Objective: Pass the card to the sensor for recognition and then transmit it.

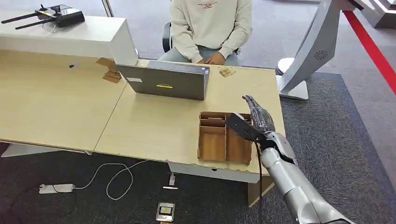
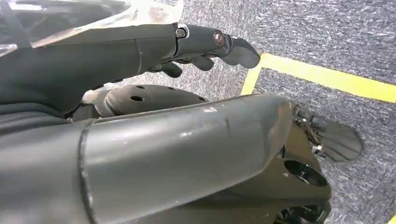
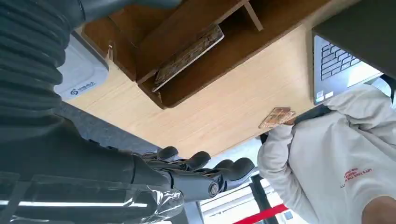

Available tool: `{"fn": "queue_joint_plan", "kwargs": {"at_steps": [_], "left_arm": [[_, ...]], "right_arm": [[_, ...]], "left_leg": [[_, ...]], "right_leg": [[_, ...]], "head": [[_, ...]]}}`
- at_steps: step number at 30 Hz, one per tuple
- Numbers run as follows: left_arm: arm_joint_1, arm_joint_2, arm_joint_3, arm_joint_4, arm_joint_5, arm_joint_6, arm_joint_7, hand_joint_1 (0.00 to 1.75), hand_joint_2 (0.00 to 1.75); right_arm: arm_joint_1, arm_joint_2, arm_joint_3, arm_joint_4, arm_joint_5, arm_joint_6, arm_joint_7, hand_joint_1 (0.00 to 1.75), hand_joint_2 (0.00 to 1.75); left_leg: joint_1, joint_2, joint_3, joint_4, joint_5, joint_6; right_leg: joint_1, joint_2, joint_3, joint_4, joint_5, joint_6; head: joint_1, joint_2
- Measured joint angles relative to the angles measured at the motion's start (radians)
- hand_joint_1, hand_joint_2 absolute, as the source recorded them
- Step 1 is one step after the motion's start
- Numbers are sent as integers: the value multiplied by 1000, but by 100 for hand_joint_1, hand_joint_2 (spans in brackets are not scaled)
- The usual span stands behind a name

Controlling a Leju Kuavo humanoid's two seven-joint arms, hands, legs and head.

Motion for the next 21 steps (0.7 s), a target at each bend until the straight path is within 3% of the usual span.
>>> {"fn": "queue_joint_plan", "kwargs": {"at_steps": [14,15,16,17,18,21], "left_arm": [[-4,-1,0,0,-5,-25,2,0,0],[-4,-1,0,0,-3,-29,2,0,0],[-4,-1,0,0,-3,-29,2,0,0],[-4,-1,0,0,-3,-29,2,0,0],[-5,-1,0,0,-3,-28,2,0,0],[-5,-1,0,0,-3,-27,2,0,0]], "right_arm": [[0,-13,0,0,-2,10,7,0,175],[0,-13,0,0,-2,10,8,12,175],[1,-14,0,0,-2,11,8,98,175],[1,-15,0,0,-2,14,9,98,175],[2,-16,0,0,-2,17,11,175,175],[6,-18,0,0,-2,19,11,175,175]], "left_leg": [[0,0,0,0,0,0],[0,0,0,0,0,0],[0,0,0,0,0,0],[0,0,0,0,0,0],[0,0,0,0,0,0],[0,0,0,0,0,0]], "right_leg": [[0,0,0,0,0,0],[0,0,0,0,0,0],[0,0,0,0,0,0],[0,0,0,0,0,0],[0,0,0,0,0,0],[0,0,0,0,0,0]], "head": [[0,0],[0,0],[0,0],[0,0],[0,0],[0,0]]}}
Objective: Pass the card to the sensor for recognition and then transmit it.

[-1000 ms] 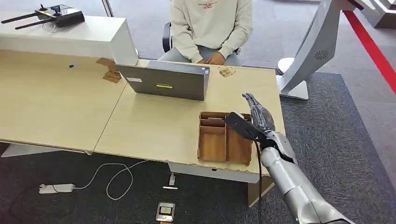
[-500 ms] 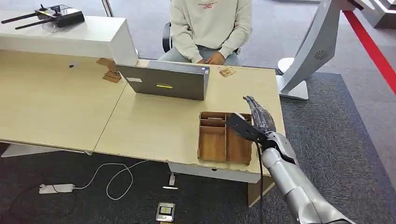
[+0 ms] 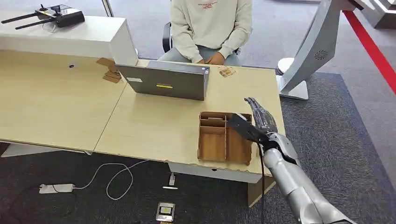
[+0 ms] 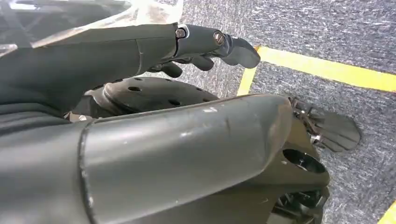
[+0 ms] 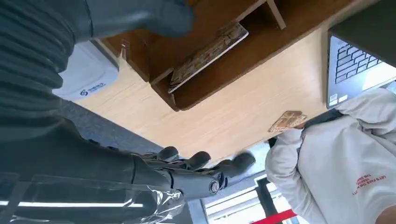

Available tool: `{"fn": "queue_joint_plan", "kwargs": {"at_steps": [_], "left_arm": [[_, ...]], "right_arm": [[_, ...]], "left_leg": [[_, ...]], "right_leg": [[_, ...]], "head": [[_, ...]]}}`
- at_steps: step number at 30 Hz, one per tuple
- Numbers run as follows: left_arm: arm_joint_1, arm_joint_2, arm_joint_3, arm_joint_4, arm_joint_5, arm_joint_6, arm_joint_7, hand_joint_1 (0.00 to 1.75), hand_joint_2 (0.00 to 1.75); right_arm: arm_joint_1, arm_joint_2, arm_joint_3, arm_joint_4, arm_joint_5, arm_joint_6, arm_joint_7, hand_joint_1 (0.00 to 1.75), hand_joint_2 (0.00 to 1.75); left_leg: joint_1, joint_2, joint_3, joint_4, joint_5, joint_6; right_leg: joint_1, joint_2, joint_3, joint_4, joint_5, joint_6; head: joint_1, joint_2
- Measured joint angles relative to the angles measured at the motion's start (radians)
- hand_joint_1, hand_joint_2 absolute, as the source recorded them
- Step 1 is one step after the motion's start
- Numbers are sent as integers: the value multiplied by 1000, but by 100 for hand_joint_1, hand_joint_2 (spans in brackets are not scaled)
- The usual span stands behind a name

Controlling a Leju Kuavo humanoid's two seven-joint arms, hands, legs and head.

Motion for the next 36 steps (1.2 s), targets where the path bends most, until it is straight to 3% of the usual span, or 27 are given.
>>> {"fn": "queue_joint_plan", "kwargs": {"at_steps": [11,22,36], "left_arm": [[0,1,0,0,13,-3,-13,0,0],[0,1,0,0,9,15,-95,0,0],[1,4,0,0,1,7,-120,0,0]], "right_arm": [[12,-7,0,0,-8,41,15,175,175],[22,-20,0,-56,-22,90,38,175,175],[-9,-32,-23,-190,-49,-7,35,175,175]], "left_leg": [[0,0,0,0,0,0],[0,0,0,0,0,0],[0,0,0,0,0,0]], "right_leg": [[0,0,0,0,0,0],[0,0,0,0,0,0],[0,0,0,0,0,0]], "head": [[0,0],[0,0],[0,0]]}}
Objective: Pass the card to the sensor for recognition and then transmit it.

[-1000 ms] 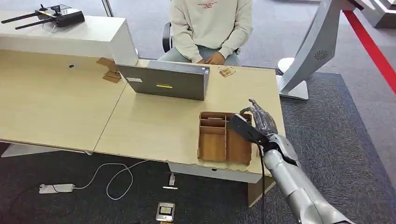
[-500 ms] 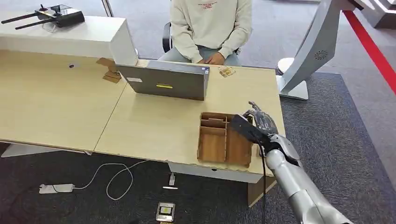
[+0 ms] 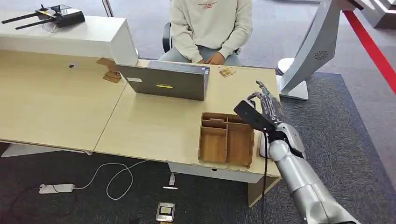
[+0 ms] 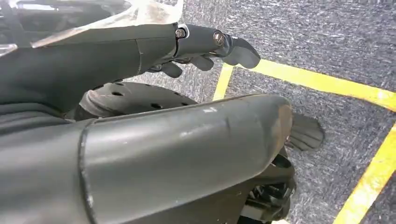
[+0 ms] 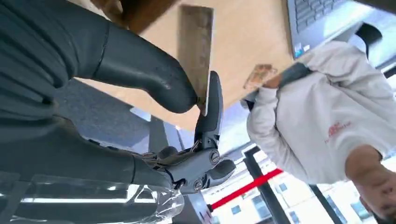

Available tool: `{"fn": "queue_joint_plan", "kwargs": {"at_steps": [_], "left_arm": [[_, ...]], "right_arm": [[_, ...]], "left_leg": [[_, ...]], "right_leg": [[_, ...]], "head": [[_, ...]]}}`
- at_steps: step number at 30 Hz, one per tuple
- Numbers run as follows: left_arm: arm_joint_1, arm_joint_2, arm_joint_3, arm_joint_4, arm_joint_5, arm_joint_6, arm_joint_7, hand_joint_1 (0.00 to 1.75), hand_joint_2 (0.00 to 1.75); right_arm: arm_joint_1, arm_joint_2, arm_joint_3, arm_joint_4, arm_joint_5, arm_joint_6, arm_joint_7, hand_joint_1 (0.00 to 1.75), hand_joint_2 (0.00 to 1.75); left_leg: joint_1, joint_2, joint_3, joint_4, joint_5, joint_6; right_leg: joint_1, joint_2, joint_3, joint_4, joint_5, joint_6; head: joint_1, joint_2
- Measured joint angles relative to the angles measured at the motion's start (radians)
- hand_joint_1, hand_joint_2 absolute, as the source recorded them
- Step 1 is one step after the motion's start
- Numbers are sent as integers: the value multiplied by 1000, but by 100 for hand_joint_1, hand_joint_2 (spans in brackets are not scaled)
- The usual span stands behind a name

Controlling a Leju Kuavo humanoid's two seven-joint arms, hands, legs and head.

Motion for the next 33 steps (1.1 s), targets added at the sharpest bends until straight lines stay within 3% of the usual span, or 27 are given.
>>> {"fn": "queue_joint_plan", "kwargs": {"at_steps": [18,33], "left_arm": [[7,4,0,0,41,20,6,0,0],[13,23,0,0,-14,1,0,0,0]], "right_arm": [[-16,-47,-58,-80,33,-35,44,175,175],[-87,-25,-57,72,95,-83,23,175,175]], "left_leg": [[0,0,0,0,0,0],[0,0,-1,0,0,0]], "right_leg": [[0,0,0,0,0,0],[0,0,0,0,0,0]], "head": [[0,0],[0,0]]}}
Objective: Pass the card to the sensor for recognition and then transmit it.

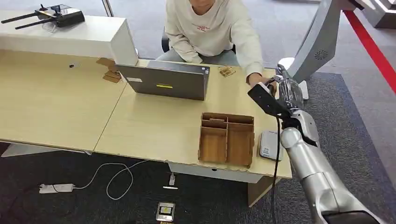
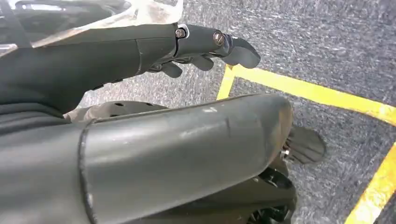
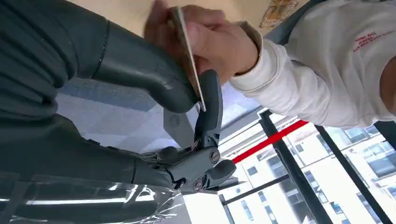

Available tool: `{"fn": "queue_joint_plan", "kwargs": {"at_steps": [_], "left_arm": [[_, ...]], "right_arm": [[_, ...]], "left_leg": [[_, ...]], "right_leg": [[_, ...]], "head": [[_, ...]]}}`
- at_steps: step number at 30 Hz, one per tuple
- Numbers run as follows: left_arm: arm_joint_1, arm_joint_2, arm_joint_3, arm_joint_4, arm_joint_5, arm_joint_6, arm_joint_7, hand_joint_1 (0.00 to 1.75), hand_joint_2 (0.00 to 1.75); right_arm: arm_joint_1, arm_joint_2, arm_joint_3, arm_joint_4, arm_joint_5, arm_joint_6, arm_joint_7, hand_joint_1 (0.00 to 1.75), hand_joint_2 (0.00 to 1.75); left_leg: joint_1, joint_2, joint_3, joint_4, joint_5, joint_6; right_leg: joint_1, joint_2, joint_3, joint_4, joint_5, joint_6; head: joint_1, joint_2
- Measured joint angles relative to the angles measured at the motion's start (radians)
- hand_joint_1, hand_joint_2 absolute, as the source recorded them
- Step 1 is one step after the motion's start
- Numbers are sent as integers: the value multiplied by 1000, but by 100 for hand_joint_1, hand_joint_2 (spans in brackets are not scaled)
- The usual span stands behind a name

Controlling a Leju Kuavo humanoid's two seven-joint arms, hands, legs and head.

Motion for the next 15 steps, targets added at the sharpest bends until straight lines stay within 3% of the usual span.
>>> {"fn": "queue_joint_plan", "kwargs": {"at_steps": [7,8,9,15], "left_arm": [[-9,2,0,0,-33,-5,5,0,0],[-10,2,0,0,-34,-3,6,0,0],[-11,2,0,0,-37,2,7,0,0],[-11,3,0,0,-27,7,11,0,0]], "right_arm": [[-22,9,0,51,-1,-5,-11,175,175],[-24,11,0,60,-1,-5,-11,113,175],[-25,11,0,66,-1,-5,-11,5,175],[-39,13,-2,100,-15,-54,-32,0,175]], "left_leg": [[0,0,0,0,0,0],[0,0,0,0,0,0],[0,0,0,0,0,0],[0,0,0,0,0,0]], "right_leg": [[0,0,0,0,0,0],[0,0,0,0,0,0],[0,0,0,0,0,0],[0,0,-1,0,0,0]], "head": [[0,0],[0,0],[0,0],[0,0]]}}
